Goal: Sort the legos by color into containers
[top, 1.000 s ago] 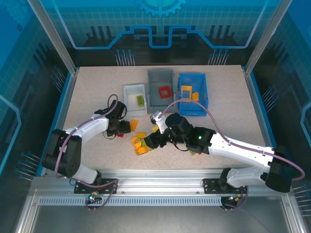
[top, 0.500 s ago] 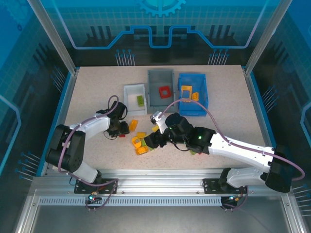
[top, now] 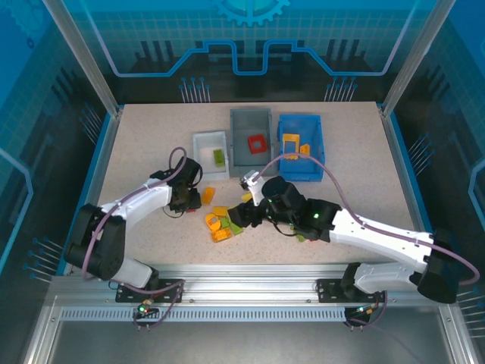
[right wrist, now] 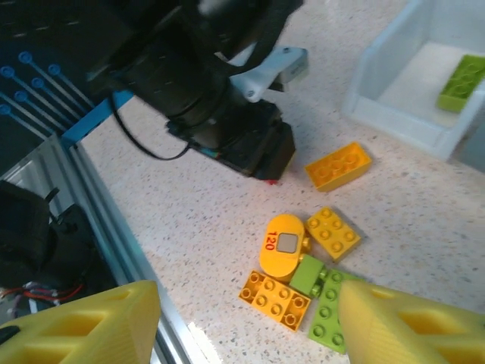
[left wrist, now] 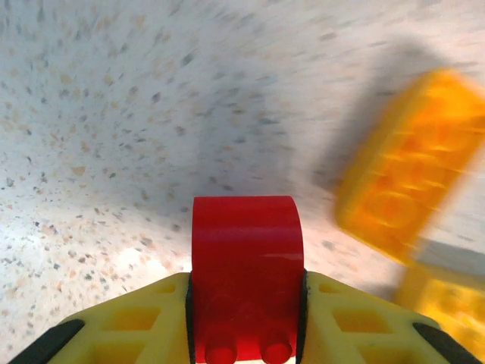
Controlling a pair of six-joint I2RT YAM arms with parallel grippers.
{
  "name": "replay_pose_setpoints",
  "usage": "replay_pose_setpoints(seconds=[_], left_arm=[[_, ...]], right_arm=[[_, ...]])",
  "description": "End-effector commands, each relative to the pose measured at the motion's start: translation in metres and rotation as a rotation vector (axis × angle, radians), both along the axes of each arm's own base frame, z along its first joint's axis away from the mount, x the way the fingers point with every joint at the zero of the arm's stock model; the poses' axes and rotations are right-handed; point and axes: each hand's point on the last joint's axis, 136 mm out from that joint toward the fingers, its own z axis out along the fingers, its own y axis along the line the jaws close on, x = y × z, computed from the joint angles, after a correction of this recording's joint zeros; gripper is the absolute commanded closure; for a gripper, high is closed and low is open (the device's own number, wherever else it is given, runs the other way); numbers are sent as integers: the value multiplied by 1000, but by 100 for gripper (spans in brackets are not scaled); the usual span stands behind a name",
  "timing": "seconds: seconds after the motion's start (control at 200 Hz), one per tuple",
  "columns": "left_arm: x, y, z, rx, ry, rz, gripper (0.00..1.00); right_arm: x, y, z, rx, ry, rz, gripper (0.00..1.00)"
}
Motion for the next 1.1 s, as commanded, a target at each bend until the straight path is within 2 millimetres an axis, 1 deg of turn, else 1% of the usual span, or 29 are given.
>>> replay_pose_setpoints(seconds=[0.0,0.01,0.085,0.095,0.145,0.185,0.26,0.3,0.34,0.365,0.375,0.405,0.46,0.515,0.535,0.58,0.665,0.715,0.755,0.835,0.89,0.965,1.02,1.095], left_arm=[[19,-26,68,21,-149,-72,66],[21,-30,72,19,-160,-82,65],[33,-62,101,7,-222,-150,65],[34,-66,102,8,-222,-156,65],[45,-88,117,-27,-258,-187,65],[54,-105,124,-52,-274,-210,65],[74,-132,125,-56,-287,-256,64],[86,-147,130,-70,-300,-271,64],[98,-159,125,-72,-295,-283,64],[106,-166,127,-80,-305,-287,64],[109,-168,124,-80,-301,-289,64],[118,-175,124,-81,-307,-293,64],[133,-185,113,-60,-293,-299,64],[147,-189,103,-30,-284,-295,64],[151,-190,95,-20,-271,-294,64],[160,-191,85,-5,-259,-285,64],[172,-189,67,0,-231,-260,64],[177,-187,60,-8,-222,-247,61],[180,-187,54,-18,-215,-243,56],[180,-190,48,-30,-196,-248,49],[179,-191,52,-41,-191,-249,43],[176,-192,61,-53,-200,-251,41],[174,-190,72,-64,-218,-247,40],[171,-189,95,-89,-254,-243,40]], right_arm=[[32,-48,22,79,-45,-255,36],[34,-53,19,77,-43,-273,36],[48,-76,26,118,-68,-377,35],[50,-79,26,122,-70,-389,35],[58,-92,29,144,-74,-444,35],[63,-100,33,159,-78,-474,35],[70,-111,38,178,-79,-514,35],[72,-116,40,184,-77,-531,35],[73,-119,42,188,-75,-540,35],[74,-121,43,187,-75,-545,35],[74,-121,45,190,-76,-544,35],[74,-122,44,187,-76,-548,35],[73,-124,45,185,-77,-548,35],[71,-125,44,180,-71,-549,35],[71,-126,44,181,-70,-549,35],[70,-128,42,178,-66,-552,35],[66,-130,39,177,-57,-549,35],[64,-131,36,177,-53,-548,35],[63,-132,33,172,-47,-549,35],[61,-134,27,161,-33,-551,35],[61,-134,24,150,-25,-552,34],[60,-135,20,134,-14,-553,34],[60,-137,17,124,-10,-558,34],[59,-141,16,107,-8,-567,34]])
